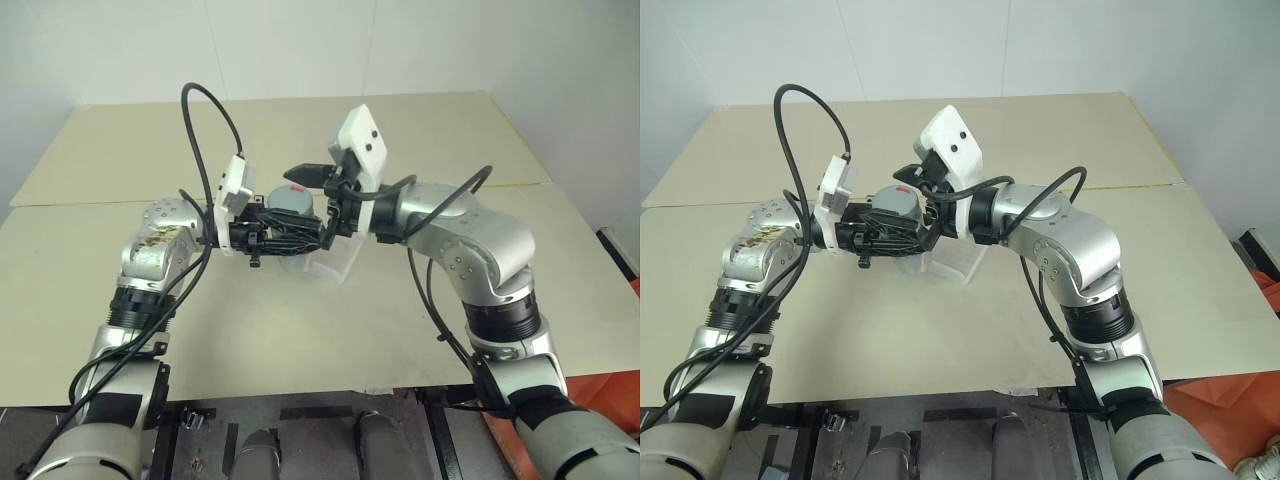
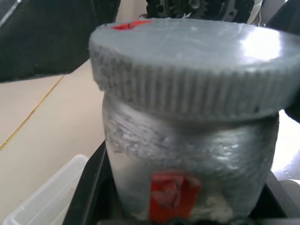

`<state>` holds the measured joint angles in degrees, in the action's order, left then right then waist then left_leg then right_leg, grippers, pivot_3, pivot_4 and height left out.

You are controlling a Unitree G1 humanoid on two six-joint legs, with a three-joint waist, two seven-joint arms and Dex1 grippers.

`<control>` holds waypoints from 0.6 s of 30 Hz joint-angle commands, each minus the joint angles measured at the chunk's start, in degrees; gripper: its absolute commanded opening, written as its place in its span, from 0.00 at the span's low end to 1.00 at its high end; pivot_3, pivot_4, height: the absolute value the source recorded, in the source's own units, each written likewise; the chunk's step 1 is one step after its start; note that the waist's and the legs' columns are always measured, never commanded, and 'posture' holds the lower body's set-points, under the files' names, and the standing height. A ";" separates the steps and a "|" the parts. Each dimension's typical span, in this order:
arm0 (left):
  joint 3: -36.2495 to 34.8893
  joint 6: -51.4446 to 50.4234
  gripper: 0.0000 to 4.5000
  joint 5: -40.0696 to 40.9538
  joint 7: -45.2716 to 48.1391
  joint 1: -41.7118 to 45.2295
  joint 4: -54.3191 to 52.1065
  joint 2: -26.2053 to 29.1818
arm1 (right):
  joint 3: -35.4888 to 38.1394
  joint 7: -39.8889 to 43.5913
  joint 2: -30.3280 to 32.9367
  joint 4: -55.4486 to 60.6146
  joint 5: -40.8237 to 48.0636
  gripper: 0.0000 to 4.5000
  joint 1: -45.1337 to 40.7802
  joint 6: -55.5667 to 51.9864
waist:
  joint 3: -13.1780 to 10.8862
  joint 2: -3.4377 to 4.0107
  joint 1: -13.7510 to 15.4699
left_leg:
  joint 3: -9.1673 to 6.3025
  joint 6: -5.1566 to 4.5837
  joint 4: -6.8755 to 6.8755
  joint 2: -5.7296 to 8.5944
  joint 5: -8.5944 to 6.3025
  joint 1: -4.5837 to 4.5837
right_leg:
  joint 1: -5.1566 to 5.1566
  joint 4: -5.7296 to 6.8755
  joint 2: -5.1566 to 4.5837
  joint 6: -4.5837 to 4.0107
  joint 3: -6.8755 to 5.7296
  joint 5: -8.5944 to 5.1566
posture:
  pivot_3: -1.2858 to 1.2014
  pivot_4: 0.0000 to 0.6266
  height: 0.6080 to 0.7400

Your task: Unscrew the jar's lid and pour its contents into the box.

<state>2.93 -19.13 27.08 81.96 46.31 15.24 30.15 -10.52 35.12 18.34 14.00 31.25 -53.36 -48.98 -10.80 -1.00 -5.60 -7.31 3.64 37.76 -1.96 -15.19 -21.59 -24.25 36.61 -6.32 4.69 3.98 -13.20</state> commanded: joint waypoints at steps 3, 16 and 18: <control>-1.43 -0.37 0.43 1.06 -0.14 -0.29 -2.73 1.25 | 2.41 1.11 1.33 0.58 -1.18 1.00 -1.41 2.42 | 0.00 0.00 0.00 | 0.00 0.00 0.00 0.00 0.00 0.00 | 0.00 0.00 0.00 0.00 0.00 0.00 | 0.52 0.24 1.00; -1.63 -0.41 0.43 1.24 -0.56 -0.59 -2.85 1.94 | 4.95 2.70 5.19 2.26 -0.13 1.00 0.84 1.67 | 0.00 0.00 0.00 | 0.00 0.00 0.00 0.00 0.00 0.00 | 0.00 0.00 0.00 0.00 0.00 0.00 | 0.52 0.24 1.00; -1.66 -0.46 0.43 1.29 -0.70 -0.73 -3.04 1.98 | 5.10 2.84 5.69 2.71 0.17 1.00 1.26 1.74 | 0.00 0.00 0.00 | 0.00 0.00 0.00 0.00 0.00 0.00 | 0.00 0.00 0.00 0.00 0.00 0.00 | 0.52 0.24 1.00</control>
<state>2.89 -19.92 27.09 80.60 45.95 14.47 31.33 -9.23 38.68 22.96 15.44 31.94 -52.18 -48.18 -10.80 -1.00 -5.60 -7.31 3.64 37.76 -1.96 -15.19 -21.59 -24.25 36.60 -6.32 4.69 3.98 -13.20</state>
